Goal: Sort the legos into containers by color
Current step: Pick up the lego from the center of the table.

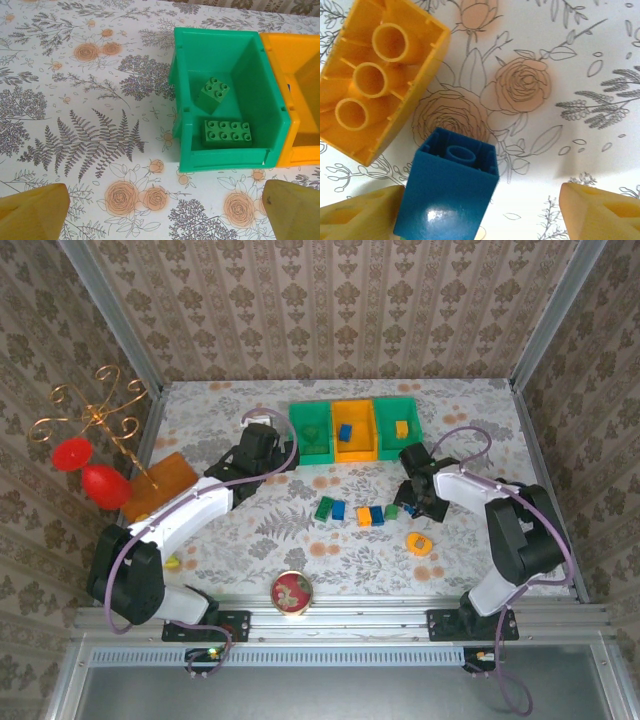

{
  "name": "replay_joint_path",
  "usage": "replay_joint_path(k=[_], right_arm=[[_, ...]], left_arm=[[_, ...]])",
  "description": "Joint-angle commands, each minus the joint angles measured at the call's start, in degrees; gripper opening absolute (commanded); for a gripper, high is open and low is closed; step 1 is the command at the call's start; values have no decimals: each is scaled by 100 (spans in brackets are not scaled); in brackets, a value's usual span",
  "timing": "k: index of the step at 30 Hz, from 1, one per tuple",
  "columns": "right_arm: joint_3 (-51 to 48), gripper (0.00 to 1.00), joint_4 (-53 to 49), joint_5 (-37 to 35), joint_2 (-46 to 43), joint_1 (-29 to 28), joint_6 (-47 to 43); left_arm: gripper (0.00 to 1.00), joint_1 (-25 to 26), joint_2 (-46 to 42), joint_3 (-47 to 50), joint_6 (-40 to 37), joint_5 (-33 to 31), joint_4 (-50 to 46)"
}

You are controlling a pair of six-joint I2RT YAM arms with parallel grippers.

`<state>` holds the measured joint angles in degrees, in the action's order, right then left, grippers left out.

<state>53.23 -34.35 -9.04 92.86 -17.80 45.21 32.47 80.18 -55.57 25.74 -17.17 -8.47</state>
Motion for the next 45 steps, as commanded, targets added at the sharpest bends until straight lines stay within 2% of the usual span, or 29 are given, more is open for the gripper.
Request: replay_joint_path(k=[1, 14, 27, 31, 37, 45], right_arm=[[-102, 79, -230, -137, -197, 52, 14], [-59, 76, 86, 122, 6, 149, -66], [63, 58, 332, 431, 358, 152, -105], [56, 49, 332, 443, 358, 154, -127], [43, 34, 332, 424, 279, 154, -177], [95, 24, 205, 299, -23, 132, -300]], left_arm=[[100, -48, -45, -2, 78, 12, 70], [100, -56, -11, -2, 95, 27, 12], [100, -91, -82, 58, 124, -42, -57], [100, -98, -99, 85, 138, -41, -50], [100, -118, -165, 125, 151, -57, -50], [100, -153, -222, 178, 151, -85, -52]])
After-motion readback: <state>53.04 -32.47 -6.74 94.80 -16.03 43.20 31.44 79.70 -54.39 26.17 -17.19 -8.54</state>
